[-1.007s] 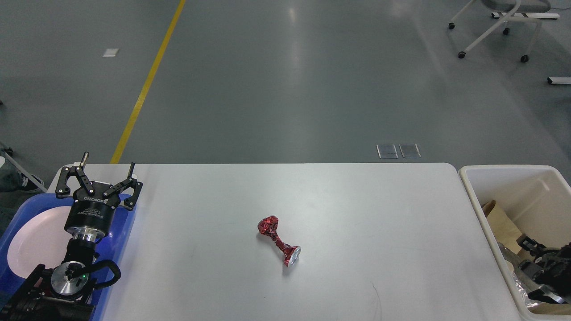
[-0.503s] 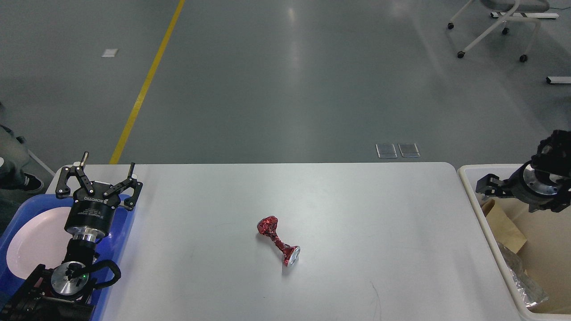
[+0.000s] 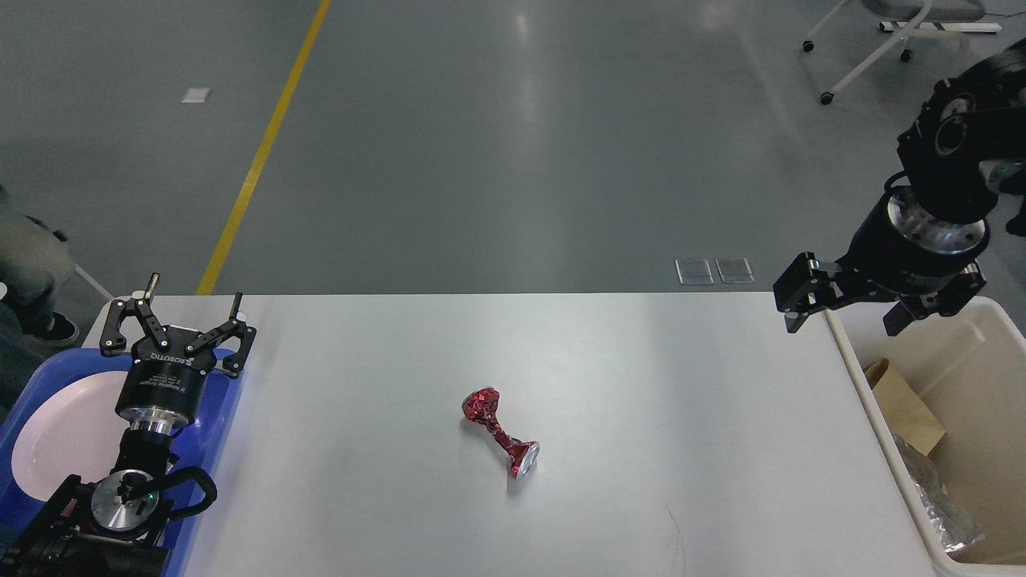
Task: Tidy desktop
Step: 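Move the right gripper over the red patterned object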
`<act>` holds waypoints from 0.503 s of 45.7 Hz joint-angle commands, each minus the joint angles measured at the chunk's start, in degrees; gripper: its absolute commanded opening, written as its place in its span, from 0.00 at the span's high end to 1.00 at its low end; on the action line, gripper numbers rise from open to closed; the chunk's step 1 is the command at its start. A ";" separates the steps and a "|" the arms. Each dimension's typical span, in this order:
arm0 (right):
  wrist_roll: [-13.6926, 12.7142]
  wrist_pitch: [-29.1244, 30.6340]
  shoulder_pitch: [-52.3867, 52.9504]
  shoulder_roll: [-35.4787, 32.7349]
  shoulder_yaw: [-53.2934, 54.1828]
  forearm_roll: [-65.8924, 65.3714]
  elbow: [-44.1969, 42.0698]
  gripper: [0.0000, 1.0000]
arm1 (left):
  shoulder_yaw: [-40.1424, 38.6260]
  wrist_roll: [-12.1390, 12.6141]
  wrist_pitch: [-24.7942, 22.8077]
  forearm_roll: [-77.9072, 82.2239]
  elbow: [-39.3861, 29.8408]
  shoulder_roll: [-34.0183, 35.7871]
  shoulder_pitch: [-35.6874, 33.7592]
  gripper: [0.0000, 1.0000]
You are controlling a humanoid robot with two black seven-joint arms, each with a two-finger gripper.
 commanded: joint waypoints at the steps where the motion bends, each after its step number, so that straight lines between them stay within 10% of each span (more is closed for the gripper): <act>1: -0.86 -0.11 9.70 1.15 0.10 4.29 7.29 0.00 | 0.00 -0.01 0.00 0.00 0.00 0.00 0.01 0.04; 23: -1.13 -0.90 18.86 7.91 1.77 10.98 13.46 0.00 | 0.00 -0.01 0.00 0.00 0.00 0.00 0.01 0.04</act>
